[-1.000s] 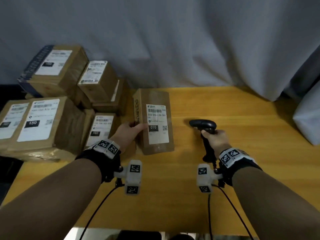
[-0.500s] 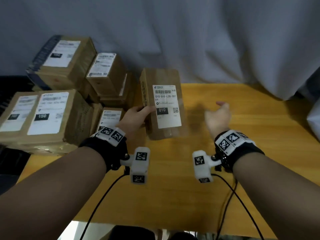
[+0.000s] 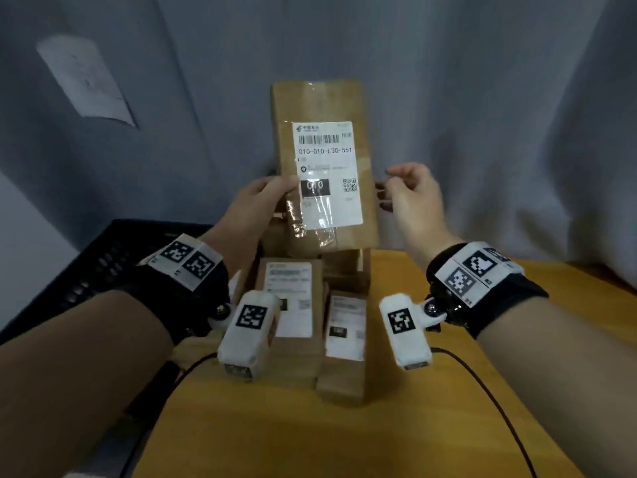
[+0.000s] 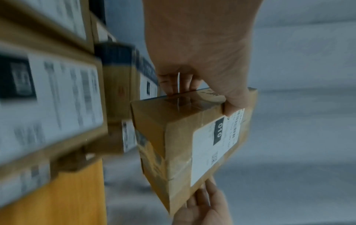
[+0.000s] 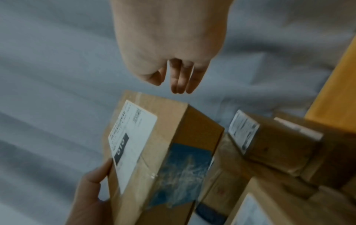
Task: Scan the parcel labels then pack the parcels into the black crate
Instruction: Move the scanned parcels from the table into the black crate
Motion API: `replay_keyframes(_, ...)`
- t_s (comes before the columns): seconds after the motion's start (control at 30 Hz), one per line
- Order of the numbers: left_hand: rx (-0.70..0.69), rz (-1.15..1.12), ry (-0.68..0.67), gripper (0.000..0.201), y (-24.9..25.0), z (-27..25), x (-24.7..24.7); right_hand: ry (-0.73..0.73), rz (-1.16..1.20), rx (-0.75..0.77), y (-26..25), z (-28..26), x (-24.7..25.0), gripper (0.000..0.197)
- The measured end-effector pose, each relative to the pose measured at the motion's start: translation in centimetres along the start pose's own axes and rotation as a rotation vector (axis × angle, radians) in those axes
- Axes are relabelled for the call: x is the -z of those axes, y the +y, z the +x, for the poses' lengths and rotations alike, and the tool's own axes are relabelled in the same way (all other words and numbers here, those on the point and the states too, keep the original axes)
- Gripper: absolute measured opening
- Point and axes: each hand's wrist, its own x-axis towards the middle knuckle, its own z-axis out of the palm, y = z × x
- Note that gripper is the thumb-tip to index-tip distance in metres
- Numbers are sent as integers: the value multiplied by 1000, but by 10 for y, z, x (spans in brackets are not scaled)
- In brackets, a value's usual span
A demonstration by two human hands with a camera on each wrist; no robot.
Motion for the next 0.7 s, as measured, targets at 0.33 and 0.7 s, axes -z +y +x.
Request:
replay_keyframes(0.33, 37, -111, 146, 33, -14, 16, 135, -319, -56, -112, -18, -40, -125, 7)
replay_keyframes(0.7, 166, -161, 327, 29, -40, -8, 194, -631, -142, -281, -16, -48, -202, 46)
